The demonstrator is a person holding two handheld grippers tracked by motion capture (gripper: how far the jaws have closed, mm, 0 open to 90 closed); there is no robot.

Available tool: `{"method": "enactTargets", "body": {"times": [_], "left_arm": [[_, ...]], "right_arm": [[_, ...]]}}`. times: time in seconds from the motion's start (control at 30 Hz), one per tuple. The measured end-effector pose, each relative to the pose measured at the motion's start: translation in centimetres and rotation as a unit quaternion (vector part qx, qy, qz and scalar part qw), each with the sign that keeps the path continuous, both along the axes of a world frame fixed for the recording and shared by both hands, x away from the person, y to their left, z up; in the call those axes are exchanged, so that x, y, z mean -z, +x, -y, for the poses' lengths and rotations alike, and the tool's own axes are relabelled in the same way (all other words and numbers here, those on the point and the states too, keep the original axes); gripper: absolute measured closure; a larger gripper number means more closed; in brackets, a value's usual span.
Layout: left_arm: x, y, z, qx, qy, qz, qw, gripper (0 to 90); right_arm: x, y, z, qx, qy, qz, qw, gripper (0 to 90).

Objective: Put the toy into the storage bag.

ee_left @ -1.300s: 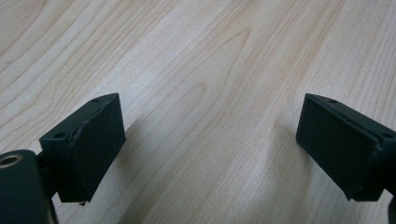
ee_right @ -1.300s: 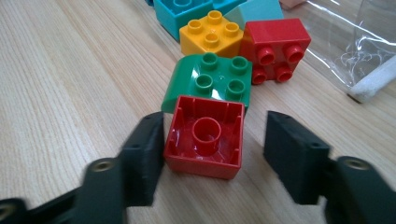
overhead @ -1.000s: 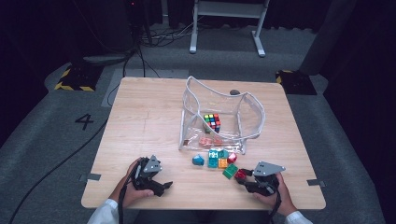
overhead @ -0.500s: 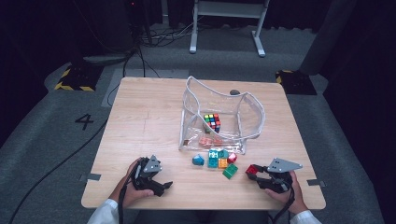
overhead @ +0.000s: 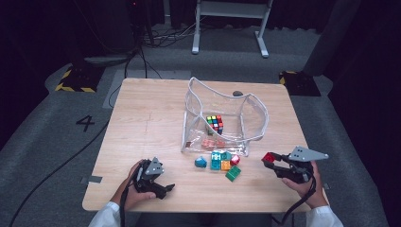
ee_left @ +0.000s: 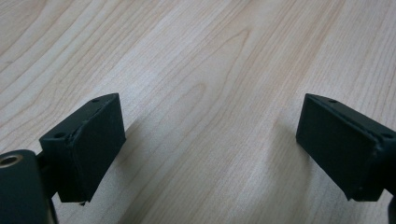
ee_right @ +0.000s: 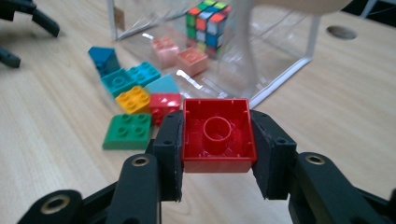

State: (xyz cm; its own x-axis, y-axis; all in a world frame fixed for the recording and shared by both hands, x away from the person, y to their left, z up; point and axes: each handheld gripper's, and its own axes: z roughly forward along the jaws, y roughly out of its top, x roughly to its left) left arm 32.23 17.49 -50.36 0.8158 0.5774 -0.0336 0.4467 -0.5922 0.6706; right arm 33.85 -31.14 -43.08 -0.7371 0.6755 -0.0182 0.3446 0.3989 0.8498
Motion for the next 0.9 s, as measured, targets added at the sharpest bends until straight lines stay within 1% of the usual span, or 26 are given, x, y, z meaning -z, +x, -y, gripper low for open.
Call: {"method": "enactTargets", "body": {"times": [0.1, 0.2, 0.23, 0.37, 0.43, 0.47, 0.53, 0.57, 0.63, 0.67, 0.73, 0.77, 0.83, 0.87, 0.9], "left_arm": [[0.0, 0.0, 0.0, 0.0, 0.0, 0.0, 1.0, 8.2], [0.0, 0.0, 0.0, 0.0, 0.001, 0.0, 1.0, 8.2], [0.0, 0.0, 0.0, 0.0, 0.0, 0.0, 1.0, 8.2], [0.0, 0.0, 0.0, -0.001, 0.0, 0.001, 1.0, 8.2], [0.0, 0.0, 0.0, -0.001, 0.0, 0.001, 1.0, 8.2], [0.0, 0.0, 0.0, -0.001, 0.0, 0.001, 1.0, 8.2], [0.0, 0.0, 0.0, 0.0, 0.0, 0.0, 1.0, 8.2], [0.0, 0.0, 0.0, 0.0, 0.0, 0.001, 1.0, 8.2], [0.0, 0.0, 0.0, -0.001, 0.0, 0.001, 1.0, 8.1], [0.0, 0.0, 0.0, 0.0, 0.0, 0.0, 1.0, 8.1], [0.0, 0.0, 0.0, -0.001, 0.0, 0.001, 1.0, 8.2], [0.0, 0.0, 0.0, 0.0, 0.0, 0.001, 1.0, 8.2], [0.0, 0.0, 0.0, 0.0, -0.001, 0.0, 1.0, 8.2], [0.0, 0.0, 0.0, 0.0, -0.001, 0.0, 1.0, 8.2], [0.0, 0.0, 0.0, 0.0, 0.0, 0.0, 1.0, 8.2]], "right_arm": [[-1.2, 0.6, 0.8, 0.004, 0.009, 0.008, 0.9999, 59.2], [-2.2, 1.1, 1.4, 0.01, 0.024, 0.014, 0.9996, 59.3], [-2.7, 1.3, 1.7, 0.011, 0.027, 0.016, 0.9995, 59.3], [-4.5, 2.3, 2.1, 0.02, 0.02, 0.028, 0.9992, 59.3], [-5.1, 2.7, 2.1, 0.017, 0.016, 0.03, 0.9993, 59.2], [-5.5, 2.9, 2.0, 0.01, 0.016, 0.03, 0.9994, 59.3], [-6.1, 3.0, 1.8, 0.007, 0.01, 0.035, 0.9993, 59.3], [-6.5, 3.1, 1.6, 0.005, 0.004, 0.041, 0.9991, 59.3], [-7.2, 3.4, 1.4, 0.004, 0.01, 0.047, 0.9988, 59.3], [-7.5, 3.4, 1.3, 0.003, 0.01, 0.046, 0.9989, 59.3], [-8.1, 3.8, 1.1, 0.005, 0.009, 0.054, 0.9985, 59.2], [-8.4, 4.0, 1.0, 0.002, 0.012, 0.056, 0.9984, 59.2], [-9.0, 4.4, 0.8, 0.0, 0.009, 0.059, 0.9982, 59.2], [-9.0, 4.4, 0.8, 0.0, 0.009, 0.059, 0.9982, 59.2], [-9.5, 5.0, 0.5, -0.005, 0.009, 0.06, 0.9982, 59.2]]}}
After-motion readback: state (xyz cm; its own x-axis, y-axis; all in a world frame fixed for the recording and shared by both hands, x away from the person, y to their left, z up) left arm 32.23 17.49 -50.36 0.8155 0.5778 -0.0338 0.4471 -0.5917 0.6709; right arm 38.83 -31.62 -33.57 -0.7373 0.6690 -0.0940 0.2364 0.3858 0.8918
